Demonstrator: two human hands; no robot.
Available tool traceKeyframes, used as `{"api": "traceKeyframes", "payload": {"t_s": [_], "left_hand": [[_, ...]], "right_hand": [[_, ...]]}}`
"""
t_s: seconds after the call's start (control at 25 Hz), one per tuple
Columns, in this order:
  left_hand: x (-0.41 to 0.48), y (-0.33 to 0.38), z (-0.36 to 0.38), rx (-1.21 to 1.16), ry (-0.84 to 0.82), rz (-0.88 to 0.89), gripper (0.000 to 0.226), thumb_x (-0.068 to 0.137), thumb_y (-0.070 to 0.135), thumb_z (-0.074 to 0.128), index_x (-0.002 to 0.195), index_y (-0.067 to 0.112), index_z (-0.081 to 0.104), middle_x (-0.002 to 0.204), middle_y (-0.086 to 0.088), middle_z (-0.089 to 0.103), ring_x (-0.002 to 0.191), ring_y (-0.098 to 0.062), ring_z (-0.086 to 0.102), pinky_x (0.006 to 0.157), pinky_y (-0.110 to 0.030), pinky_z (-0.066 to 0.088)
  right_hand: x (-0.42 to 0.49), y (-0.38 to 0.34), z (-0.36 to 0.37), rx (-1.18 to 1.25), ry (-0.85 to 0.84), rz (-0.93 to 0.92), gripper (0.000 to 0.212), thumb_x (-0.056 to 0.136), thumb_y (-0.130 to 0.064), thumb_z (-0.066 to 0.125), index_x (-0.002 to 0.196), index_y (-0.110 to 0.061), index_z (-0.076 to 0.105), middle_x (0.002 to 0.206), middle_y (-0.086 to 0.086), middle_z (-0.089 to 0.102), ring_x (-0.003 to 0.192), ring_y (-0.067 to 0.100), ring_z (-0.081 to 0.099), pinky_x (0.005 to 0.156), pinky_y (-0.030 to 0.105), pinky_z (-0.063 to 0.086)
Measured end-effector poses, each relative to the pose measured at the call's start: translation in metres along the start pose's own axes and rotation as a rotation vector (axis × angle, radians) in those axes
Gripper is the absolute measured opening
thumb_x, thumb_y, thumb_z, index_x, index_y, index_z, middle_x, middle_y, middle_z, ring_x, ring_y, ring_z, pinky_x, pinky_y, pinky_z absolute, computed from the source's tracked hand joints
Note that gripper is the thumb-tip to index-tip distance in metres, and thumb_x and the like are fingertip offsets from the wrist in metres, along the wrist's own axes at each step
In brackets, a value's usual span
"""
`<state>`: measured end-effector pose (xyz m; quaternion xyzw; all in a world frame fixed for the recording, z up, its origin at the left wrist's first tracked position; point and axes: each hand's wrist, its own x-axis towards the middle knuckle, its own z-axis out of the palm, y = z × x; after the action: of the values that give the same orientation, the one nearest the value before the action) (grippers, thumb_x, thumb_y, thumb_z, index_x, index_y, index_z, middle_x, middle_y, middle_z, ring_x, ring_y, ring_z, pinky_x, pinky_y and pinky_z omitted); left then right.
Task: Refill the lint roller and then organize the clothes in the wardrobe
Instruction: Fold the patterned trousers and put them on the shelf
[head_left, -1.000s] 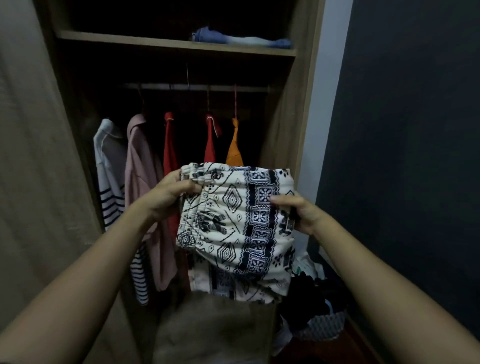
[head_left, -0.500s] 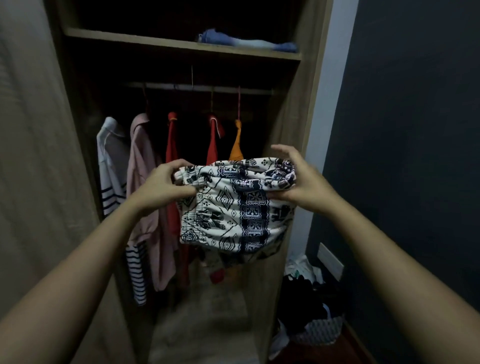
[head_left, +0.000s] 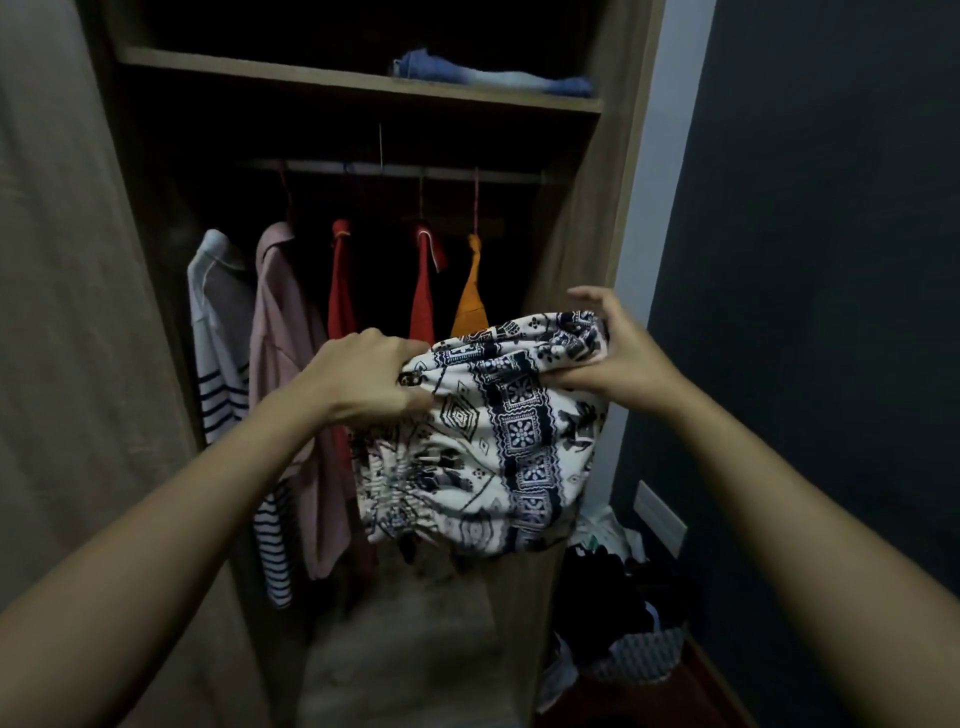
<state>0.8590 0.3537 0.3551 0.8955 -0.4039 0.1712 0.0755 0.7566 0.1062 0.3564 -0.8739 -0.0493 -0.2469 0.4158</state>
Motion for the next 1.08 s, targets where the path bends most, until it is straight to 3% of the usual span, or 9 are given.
{"api": "traceKeyframes", "payload": {"t_s": [0.12,0.24,0.44,0.56,0.64,0.72,0.88,1.0,1.08], "left_hand": [[-0.001,-0.005,0.008,-0.09,0.02,0.138,0.074,0.06,0.09,0.033,0.11,0.039,0.054,0.061,0.014,0.057,0.059,0.001,0.052,0.062,-0.031,0.043],[0.004,-0.011,0.018,-0.126,-0.036,0.168,0.066,0.061,0.092,0.028,0.088,0.04,0.058,0.063,0.019,0.055,0.059,0.005,0.05,0.059,-0.029,0.043],[0.011,-0.007,0.027,-0.214,0.012,0.224,0.032,0.078,0.032,0.061,0.104,0.015,0.055,0.09,-0.005,0.065,0.086,-0.026,0.062,0.071,-0.035,0.046],[0.011,0.009,0.022,-0.107,0.094,0.048,0.048,0.069,0.058,0.048,0.109,0.032,0.05,0.096,0.001,0.066,0.091,-0.024,0.06,0.068,-0.036,0.044],[0.011,0.017,0.012,-0.262,0.025,0.076,0.046,0.07,0.073,0.053,0.104,0.043,0.057,0.089,0.008,0.069,0.083,-0.011,0.064,0.069,-0.032,0.046],[0.013,0.023,-0.004,-0.494,-0.102,0.124,0.029,0.07,0.067,0.06,0.092,0.047,0.062,0.083,0.01,0.071,0.073,-0.005,0.064,0.068,-0.028,0.049],[0.03,0.022,-0.017,-0.534,-0.235,0.136,0.026,0.07,0.058,0.065,0.092,0.042,0.068,0.088,0.012,0.073,0.081,-0.012,0.068,0.077,-0.037,0.055],[0.044,0.021,-0.017,-0.433,-0.258,0.102,0.017,0.078,0.046,0.068,0.092,0.038,0.067,0.092,0.005,0.073,0.085,-0.021,0.068,0.077,-0.05,0.055],[0.047,0.021,-0.023,-0.39,-0.223,0.058,0.014,0.081,0.038,0.067,0.094,0.033,0.068,0.093,0.001,0.072,0.086,-0.023,0.067,0.079,-0.048,0.055]], "right_hand": [[-0.001,0.006,-0.002,0.105,0.049,0.068,0.076,0.058,-0.007,0.085,0.123,-0.021,0.046,0.103,-0.007,0.062,0.095,0.01,0.063,0.097,0.032,0.049],[-0.004,0.003,0.002,0.219,0.081,0.073,0.075,0.06,0.0,0.081,0.123,-0.019,0.045,0.097,-0.008,0.061,0.086,0.009,0.065,0.086,0.028,0.055],[-0.006,-0.005,0.005,0.173,0.066,0.024,0.076,0.064,-0.001,0.08,0.125,-0.022,0.042,0.107,-0.01,0.054,0.094,0.009,0.061,0.085,0.019,0.053],[-0.006,-0.01,0.003,0.133,0.08,-0.001,0.073,0.067,-0.006,0.08,0.127,-0.021,0.042,0.119,-0.011,0.047,0.093,-0.003,0.062,0.085,0.012,0.048],[-0.006,-0.008,-0.001,0.178,0.078,0.008,0.072,0.07,-0.003,0.077,0.13,-0.016,0.04,0.114,-0.016,0.044,0.075,-0.016,0.062,0.069,0.0,0.044],[-0.009,0.002,-0.001,0.26,0.083,0.052,0.072,0.07,-0.004,0.077,0.13,-0.015,0.04,0.105,-0.013,0.055,0.076,-0.01,0.063,0.07,0.006,0.049],[-0.023,0.034,0.02,0.426,0.093,0.18,0.073,0.067,-0.034,0.073,0.131,-0.023,0.04,0.115,-0.003,0.061,0.098,0.012,0.064,0.092,0.036,0.052],[-0.038,0.068,0.044,0.512,0.105,0.285,0.102,0.059,-0.069,0.06,0.142,-0.021,0.027,0.136,-0.003,0.043,0.122,0.015,0.047,0.108,0.04,0.036],[-0.051,0.1,0.063,0.657,0.169,0.394,0.126,0.039,-0.092,0.052,0.142,-0.023,0.029,0.146,0.003,0.037,0.132,0.021,0.039,0.109,0.04,0.03]]}}
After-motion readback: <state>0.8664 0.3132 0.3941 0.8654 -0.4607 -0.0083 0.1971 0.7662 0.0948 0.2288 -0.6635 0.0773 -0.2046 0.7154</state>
